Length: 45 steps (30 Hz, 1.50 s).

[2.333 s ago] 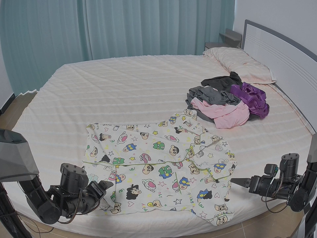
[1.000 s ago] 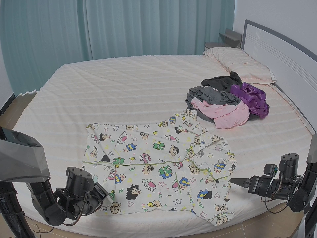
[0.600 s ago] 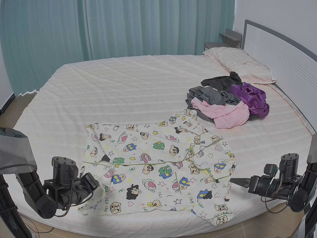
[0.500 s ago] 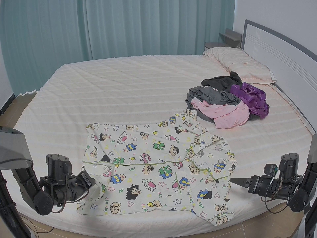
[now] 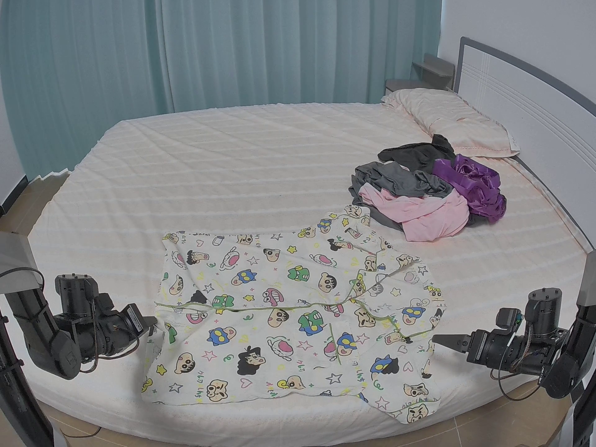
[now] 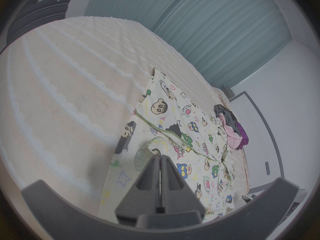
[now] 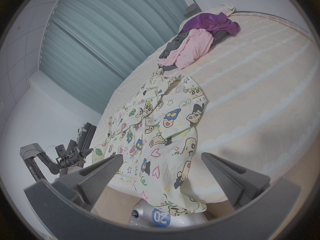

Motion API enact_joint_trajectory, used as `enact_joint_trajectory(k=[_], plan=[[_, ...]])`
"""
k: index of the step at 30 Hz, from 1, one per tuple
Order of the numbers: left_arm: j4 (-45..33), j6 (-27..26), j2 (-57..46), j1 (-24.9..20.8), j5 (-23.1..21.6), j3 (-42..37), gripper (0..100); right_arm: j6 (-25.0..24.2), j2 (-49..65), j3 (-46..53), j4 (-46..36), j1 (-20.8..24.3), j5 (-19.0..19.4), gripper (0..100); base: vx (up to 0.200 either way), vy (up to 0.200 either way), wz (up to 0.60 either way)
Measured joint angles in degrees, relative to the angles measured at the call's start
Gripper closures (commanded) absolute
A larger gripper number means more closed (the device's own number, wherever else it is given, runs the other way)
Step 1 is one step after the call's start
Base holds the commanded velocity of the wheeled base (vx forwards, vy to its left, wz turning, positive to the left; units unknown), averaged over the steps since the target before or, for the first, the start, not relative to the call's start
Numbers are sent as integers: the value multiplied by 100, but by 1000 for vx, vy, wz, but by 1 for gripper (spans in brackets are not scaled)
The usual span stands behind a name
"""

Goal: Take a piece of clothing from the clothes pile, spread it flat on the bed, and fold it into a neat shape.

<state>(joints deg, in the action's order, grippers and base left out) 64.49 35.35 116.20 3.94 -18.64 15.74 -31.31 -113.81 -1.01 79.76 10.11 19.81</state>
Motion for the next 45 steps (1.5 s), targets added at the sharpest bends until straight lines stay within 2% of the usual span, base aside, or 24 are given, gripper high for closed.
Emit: enact_joint_trajectory(k=[11,18,19,30,36,40,45], plan=[[0,-366,736,394,-76,672,100,2,-39,0,-1,0,2,0,0,0,0],[-9,-372,1045,662,-755,964,100,0,-57,0,0,0,2,0,0,0,0],[-9,-369,1073,695,-801,989,0,2,-57,0,-1,0,4,0,0,0,0],[-12,-372,1173,1069,-796,1075,0,7,-112,0,0,2,4,0,0,0,0],[-11,-333,1009,1097,-798,920,0,9,-134,0,0,6,4,0,0,0,0],[-6,-137,697,907,-791,647,0,9,-143,0,2,6,4,0,0,0,0],[27,468,260,540,-724,457,0,9,-149,0,2,6,4,0,0,0,0]])
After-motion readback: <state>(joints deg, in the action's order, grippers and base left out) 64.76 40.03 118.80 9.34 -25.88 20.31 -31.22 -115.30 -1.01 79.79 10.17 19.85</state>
